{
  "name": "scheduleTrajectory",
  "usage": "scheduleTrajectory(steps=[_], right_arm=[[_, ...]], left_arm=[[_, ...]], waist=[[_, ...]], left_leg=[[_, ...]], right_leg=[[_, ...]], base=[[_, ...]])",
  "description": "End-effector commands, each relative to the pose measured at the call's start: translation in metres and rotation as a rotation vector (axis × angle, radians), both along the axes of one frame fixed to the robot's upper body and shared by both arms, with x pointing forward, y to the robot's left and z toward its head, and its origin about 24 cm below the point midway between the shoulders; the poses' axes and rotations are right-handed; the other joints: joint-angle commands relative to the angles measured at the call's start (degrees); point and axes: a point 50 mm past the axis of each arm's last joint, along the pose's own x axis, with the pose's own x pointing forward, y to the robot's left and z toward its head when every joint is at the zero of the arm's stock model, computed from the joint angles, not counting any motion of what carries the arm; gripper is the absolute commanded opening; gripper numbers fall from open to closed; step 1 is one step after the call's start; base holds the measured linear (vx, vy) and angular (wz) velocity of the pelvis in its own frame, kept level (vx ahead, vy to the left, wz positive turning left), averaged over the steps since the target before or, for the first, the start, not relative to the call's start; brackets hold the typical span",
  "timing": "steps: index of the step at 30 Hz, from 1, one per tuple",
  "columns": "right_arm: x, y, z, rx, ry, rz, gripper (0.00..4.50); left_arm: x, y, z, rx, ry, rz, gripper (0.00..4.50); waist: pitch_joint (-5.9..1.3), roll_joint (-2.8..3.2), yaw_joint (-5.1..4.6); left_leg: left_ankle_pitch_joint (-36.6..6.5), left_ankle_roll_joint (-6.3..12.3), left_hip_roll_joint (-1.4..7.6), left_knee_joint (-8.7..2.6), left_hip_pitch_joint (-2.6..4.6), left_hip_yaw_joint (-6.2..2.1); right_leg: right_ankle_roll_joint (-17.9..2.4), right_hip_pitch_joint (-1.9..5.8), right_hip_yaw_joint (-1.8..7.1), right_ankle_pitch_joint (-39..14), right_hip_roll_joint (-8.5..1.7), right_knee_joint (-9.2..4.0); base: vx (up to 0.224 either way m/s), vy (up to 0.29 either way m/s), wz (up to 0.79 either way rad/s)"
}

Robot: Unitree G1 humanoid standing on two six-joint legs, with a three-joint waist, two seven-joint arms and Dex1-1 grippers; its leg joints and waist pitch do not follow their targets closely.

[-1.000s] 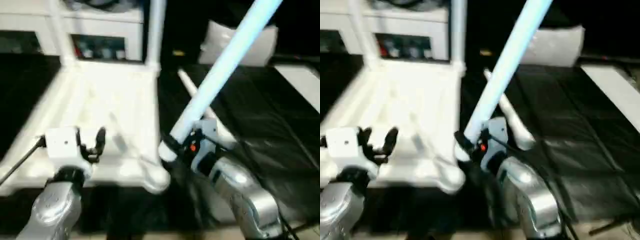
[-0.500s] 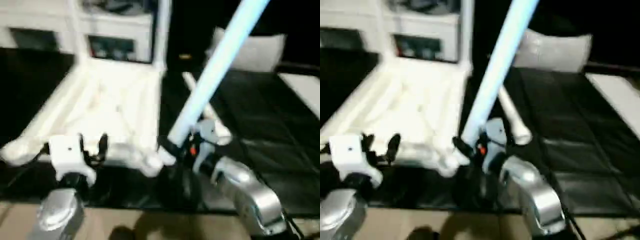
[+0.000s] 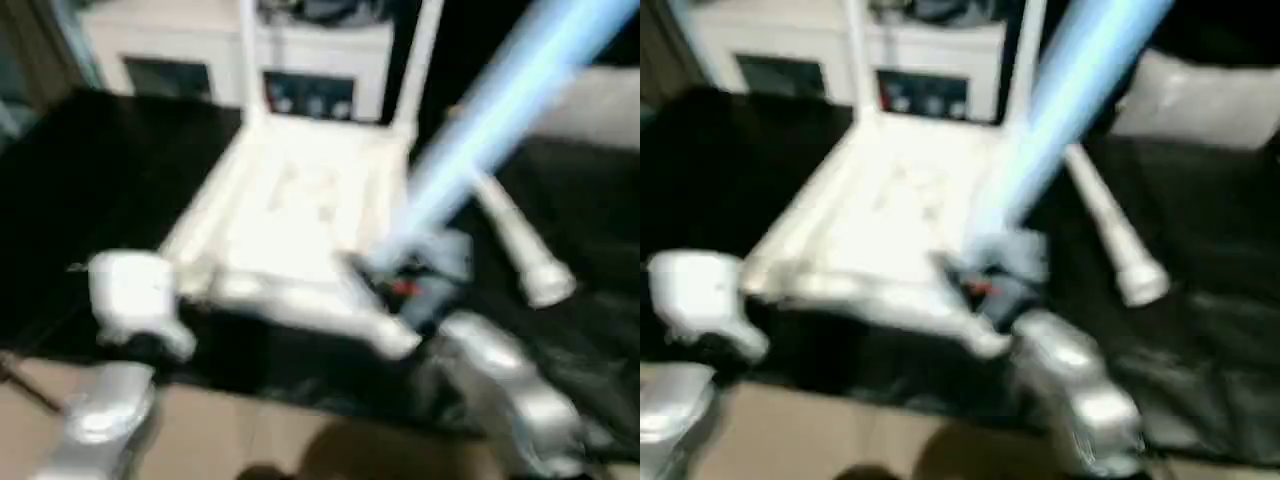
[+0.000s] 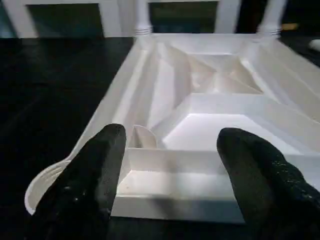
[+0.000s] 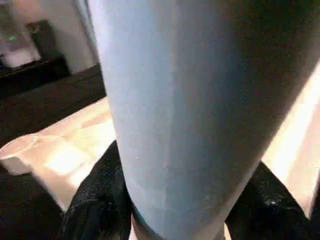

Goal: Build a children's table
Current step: Pick table leg

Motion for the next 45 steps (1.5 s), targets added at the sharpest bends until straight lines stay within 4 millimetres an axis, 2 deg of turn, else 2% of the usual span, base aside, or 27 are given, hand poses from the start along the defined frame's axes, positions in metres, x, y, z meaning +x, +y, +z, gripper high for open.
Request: scheduleTrajectory(steps=[1, 3, 4, 5, 7, 11, 16, 19, 20, 22, 23, 24, 26, 27, 28, 29, 30, 31, 32, 33, 34, 35, 37, 38, 40, 43, 45], right_arm=[[-0.001, -0.001, 0.013, 0.02, -0.049, 0.001, 1.9], [-0.002, -0.009, 0.013, -0.003, -0.041, -0.035, 1.9], [-0.001, -0.014, 0.013, -0.039, -0.058, -0.082, 1.9], [-0.002, -0.017, 0.012, -0.049, -0.052, -0.108, 1.9], [-0.002, -0.022, 0.006, -0.079, 0.003, -0.149, 1.9], [-0.002, -0.029, -0.005, -0.124, 0.094, -0.187, 1.9], [0.003, -0.03, 0.008, -0.101, 0.063, -0.142, 1.9], [0.004, -0.027, 0.011, -0.107, 0.05, -0.131, 1.9], [0.003, -0.026, 0.012, -0.107, 0.05, -0.125, 1.9], [0.002, -0.024, 0.012, -0.106, 0.056, -0.11, 1.9], [0.0, -0.021, 0.01, -0.116, 0.072, -0.091, 1.9], [-0.004, -0.018, 0.01, -0.1, 0.096, -0.081, 1.9], [-0.006, -0.014, 0.01, -0.067, 0.116, -0.079, 1.9], [-0.007, -0.013, 0.01, -0.054, 0.122, -0.079, 1.9], [-0.007, -0.012, 0.009, -0.048, 0.132, -0.086, 1.9], [-0.007, -0.012, 0.009, -0.048, 0.139, -0.091, 1.9], [-0.007, -0.012, 0.007, -0.056, 0.142, -0.099, 1.9], [-0.007, -0.013, 0.008, -0.082, 0.113, -0.115, 1.9], [-0.006, -0.013, 0.009, -0.09, 0.103, -0.12, 1.9], [-0.006, -0.014, 0.009, -0.106, 0.083, -0.128, 1.9], [-0.006, -0.015, 0.011, -0.118, 0.057, -0.12, 1.9], [-0.006, -0.015, 0.011, -0.117, 0.053, -0.113, 1.9], [-0.006, -0.015, 0.011, -0.117, 0.051, -0.108, 1.9], [-0.006, -0.016, 0.013, -0.118, 0.048, -0.093, 1.9], [-0.007, -0.014, 0.016, -0.093, 0.052, -0.047, 1.9], [-0.006, -0.013, 0.019, -0.093, 0.017, -0.031, 1.9], [-0.003, -0.013, 0.02, -0.098, -0.011, -0.036, 1.9]], left_arm=[[0.004, -0.002, 0.0, 0.006, -0.012, -0.025, 3.32], [0.01, -0.005, -0.003, -0.004, -0.008, -0.01, 3.32], [0.012, -0.007, -0.003, -0.012, -0.015, -0.014, 3.32], [0.014, -0.009, -0.003, -0.02, -0.018, -0.019, 3.32], [0.017, -0.014, -0.003, -0.017, -0.026, -0.041, 3.32], [0.019, -0.02, -0.005, -0.058, -0.022, -0.037, 3.32], [0.021, -0.031, 0.001, -0.075, -0.028, -0.135, 3.32], [0.023, -0.033, -0.003, -0.079, -0.024, -0.131, 3.32], [0.024, -0.035, -0.001, -0.084, -0.034, -0.111, 3.32], [0.025, -0.036, -0.002, -0.088, -0.037, -0.089, 3.32], [0.024, -0.037, -0.006, -0.078, -0.024, -0.065, 3.32], [0.021, -0.037, -0.007, -0.053, -0.019, -0.064, 3.32], [0.018, -0.038, -0.005, -0.05, -0.026, -0.071, 3.32], [0.017, -0.038, -0.004, -0.055, -0.028, -0.069, 3.32], [0.017, -0.038, -0.003, -0.074, -0.031, -0.06, 3.32], [0.017, -0.037, -0.002, -0.09, -0.034, -0.054, 3.32], [0.018, -0.036, -0.001, -0.129, -0.027, -0.052, 3.32], [0.019, -0.036, 0.0, -0.123, -0.028, -0.07, 3.32], [0.02, -0.035, 0.0, -0.119, -0.028, -0.077, 3.32], [0.021, -0.035, 0.001, -0.112, -0.029, -0.089, 3.32], [0.024, -0.034, 0.002, -0.04, -0.032, -0.167, 3.32], [0.025, -0.034, 0.003, -0.016, -0.031, -0.199, 3.32], [0.026, -0.034, 0.003, -0.001, -0.03, -0.218, 3.48], [0.033, -0.031, 0.003, 0.013, 0.0, -0.293, 3.48], [0.039, -0.03, 0.007, 0.03, 0.008, -0.385, 3.58], [0.045, -0.028, 0.012, 0.087, 0.014, -0.518, 3.93], [0.048, -0.026, 0.014, 0.185, 0.041, -0.666, 3.97]], waist=[[-2.24, 2.15, -1.9], [-1.89, 1.4, -2.36], [-1.48, 0.35, -2.68], [-1.17, 0.46, -2.58], [-1.15, -0.43, -3.96], [-1.95, -0.56, -5.12], [-1.41, -1.14, -5.99], [-1.65, -0.64, -5.99], [-1.52, -1.83, -6.23], [-1.89, -1.3, -5.71], [-1.72, -1.91, -5.75], [-1.67, -2.4, -6.02], [-2.08, -1.35, -6.74], [-2.56, -0.72, -7.46], [-3.0, -0.12, -7.4], [-2.92, -0.19, -7.2], [-3.23, -0.8, -7.46], [-3.68, -0.92, -6.82], [-4.17, -1.93, -6.83], [-5.07, -4.52, -5.76], [-4.37, -3.97, -3.39], [-3.97, -4.85, -3.73], [-3.09, -3.71, -3.67], [-2.99, -3.29, -3.64], [-2.54, -2.03, -3.97], [-2.31, -1.67, -4.41], [-2.44, -1.61, -4.51]], left_leg=[[-40.4, -10.39, 10.91, -12.19, 0.79, -7.37], [-39.9, -10.05, 9.19, -11.98, 1.12, -5.34], [-36.6, -9.11, 8.35, -10.64, 1.35, -4.49], [-36.1, -8.82, 8.2, -9.98, 1.76, -4.26], [-33.6, -7.09, 7.98, -9.21, 2.71, -4.45], [-24.4, -7.03, 9.05, -10.92, 1.08, -4.57], [-21.6, -4.32, 8.91, -9.94, 0.99, -4.2], [-17.8, -3.48, 9.21, -10.05, 0.69, -3.95], [-17.3, -3.13, 9.3, -10.13, 0.63, -3.67], [-13.7, -2.41, 9.4, -9.83, 0.95, -3.42], [-13.8, -1.68, 9.53, -9.96, 0.7, -3.35], [-15.4, -2.41, 9.9, -10.1, 0.71, -3.64], [-17.3, -5.01, 11.89, -11.01, 1.48, -5.2], [-13.4, -4.39, 14.91, -12.39, 1.94, -7.19], [-5.2, -1.45, 17.64, -13.24, 3.41, -8.93], [-1.8, 0.52, 18.25, -13.48, 3.37, -8.58], [5.7, 6.85, 16.65, -12.44, 3.52, -8.0], [14.1, 14.09, 12.45, -9.65, 3.14, -6.3], [16.1, 16.26, 9.59, -7.43, 2.63, -4.84], [15.4, 15.66, 1.69, -3.34, -2.37, -0.35], [9.5, 7.93, 3.43, -4.13, -2.39, -0.84], [8.1, 4.99, 3.15, -4.71, -2.28, -0.54], [2.1, -1.65, 3.97, -7.03, -1.23, -0.57], [0.4, -2.21, 4.68, -7.61, -0.87, -0.72], [-5.1, -4.5, 6.62, -9.57, -0.59, -1.2], [-13.1, -6.28, 7.9, -10.76, 0.35, -1.56], [-15.3, -6.32, 7.87, -10.94, 0.28, -1.56]], right_leg=[[-1.7, 1.44, 2.42, -7.1, -3.74, -1.43], [-2.5, 1.37, 3.2, -5.1, -5.39, -4.01], [-3.0, 1.23, 4.88, -15.0, -7.63, -6.79], [-3.0, 0.93, 5.3, -22.4, -8.68, -8.02], [-0.4, 1.83, 4.36, -36.9, -9.22, -10.59], [-3.2, 3.55, 4.68, -18.4, -9.2, -9.1], [-3.8, 3.32, 4.97, -27.4, -10.19, -10.38], [-5.5, 3.42, 5.02, -21.0, -9.57, -9.74], [-5.7, 3.36, 5.05, -20.0, -9.37, -9.74], [-7.5, 3.4, 5.28, -15.9, -9.64, -9.11], [-8.1, 3.43, 5.28, -15.7, -9.56, -8.87], [-7.6, 3.24, 4.92, -16.9, -8.91, -8.68], [-5.4, 3.23, 3.9, -10.2, -6.7, -8.15], [-3.1, 3.16, 2.74, -3.7, -5.5, -6.0], [-0.3, 0.98, 2.27, -2.2, -4.43, -2.52], [0.9, -0.14, 2.3, -3.2, -4.0, -1.22], [1.5, -1.47, 3.1, -3.6, -3.57, 0.55], [-2.5, -1.66, 4.24, 0.9, -4.19, -1.7], [-6.0, -0.99, 5.17, 5.9, -4.9, -3.82], [-10.8, 4.72, 7.6, 24.3, -6.97, -5.06], [-5.0, 4.54, 8.68, 35.3, -10.12, -5.72], [-0.4, 4.38, 7.86, 36.3, -8.7, -5.73], [11.2, 4.33, 5.31, 14.4, -5.54, -7.33], [11.9, 4.14, 5.25, 7.3, -5.32, -7.68], [7.1, 3.74, 4.88, -15.3, -4.43, -8.55], [-0.2, 2.51, 5.33, -22.8, -4.55, -8.51], [-1.9, 2.45, 5.61, -23.7, -5.0, -8.41]], base=[[-0.113, 0.119, 0.03], [-0.063, 0.078, 0.08], [-0.052, 0.056, 0.13], [0.0, 0.0, 0.0], [0.0, 0.0, 0.0], [0.0, 0.0, 0.0], [0.0, 0.0, 0.0], [0.0, 0.0, 0.0], [0.0, 0.0, 0.0], [0.0, 0.0, 0.0], [0.0, 0.0, 0.0], [0.053, -0.036, 0.05], [0.064, -0.043, 0.03], [0.076, -0.063, 0.03], [0.076, -0.063, 0.03], [0.075, -0.094, 0.14], [0.071, -0.133, 0.16], [0.071, -0.133, 0.16], [0.054, -0.188, 0.07], [0.042, -0.218, 0.07], [0.042, -0.218, 0.07], [0.011, -0.208, 0.04], [-0.03, -0.165, -0.01], [-0.058, -0.097, 0.01], [-0.078, -0.037, -0.04], [-0.065, 0.011, -0.03], [-0.029, 0.016, -0.02]])
